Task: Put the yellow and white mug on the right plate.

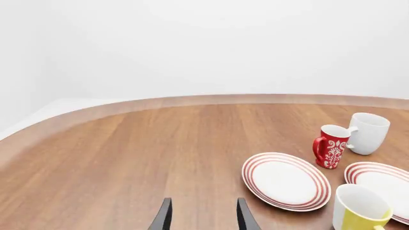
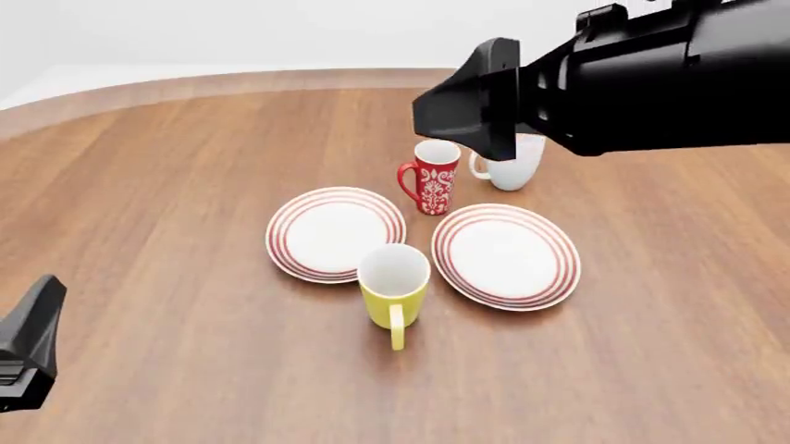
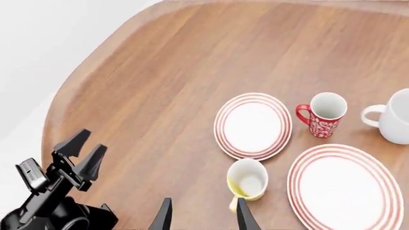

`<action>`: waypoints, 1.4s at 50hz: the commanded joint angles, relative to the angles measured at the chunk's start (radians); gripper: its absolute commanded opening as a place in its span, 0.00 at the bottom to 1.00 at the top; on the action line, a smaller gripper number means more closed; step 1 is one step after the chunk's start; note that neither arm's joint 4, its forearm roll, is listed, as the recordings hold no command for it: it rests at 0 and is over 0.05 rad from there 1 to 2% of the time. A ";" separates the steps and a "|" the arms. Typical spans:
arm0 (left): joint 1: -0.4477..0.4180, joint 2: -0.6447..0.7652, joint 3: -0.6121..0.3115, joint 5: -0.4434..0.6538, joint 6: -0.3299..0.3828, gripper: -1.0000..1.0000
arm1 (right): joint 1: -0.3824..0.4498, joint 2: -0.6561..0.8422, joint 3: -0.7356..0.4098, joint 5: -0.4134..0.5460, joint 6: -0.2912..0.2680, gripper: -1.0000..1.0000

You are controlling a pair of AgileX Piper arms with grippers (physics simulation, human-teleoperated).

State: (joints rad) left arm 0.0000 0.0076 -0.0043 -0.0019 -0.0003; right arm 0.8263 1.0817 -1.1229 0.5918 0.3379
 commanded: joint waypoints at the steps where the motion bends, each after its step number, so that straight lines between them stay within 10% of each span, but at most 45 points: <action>1: 0.000 0.000 0.000 0.000 0.000 1.00 | 0.023 0.043 -0.035 0.012 0.033 1.00; 22: 0.000 0.000 0.000 0.000 0.000 1.00 | 0.077 0.154 -0.124 0.101 0.158 1.00; 32: 0.000 0.000 0.000 0.000 0.000 1.00 | -0.023 0.104 -0.062 0.077 0.134 1.00; 70: 0.000 0.000 0.000 0.000 0.000 1.00 | 0.021 0.332 -0.086 0.073 0.147 1.00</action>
State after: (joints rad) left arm -0.0001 0.0076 -0.0043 -0.0019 -0.0004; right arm 0.8346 1.3728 -1.2409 0.7067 0.4651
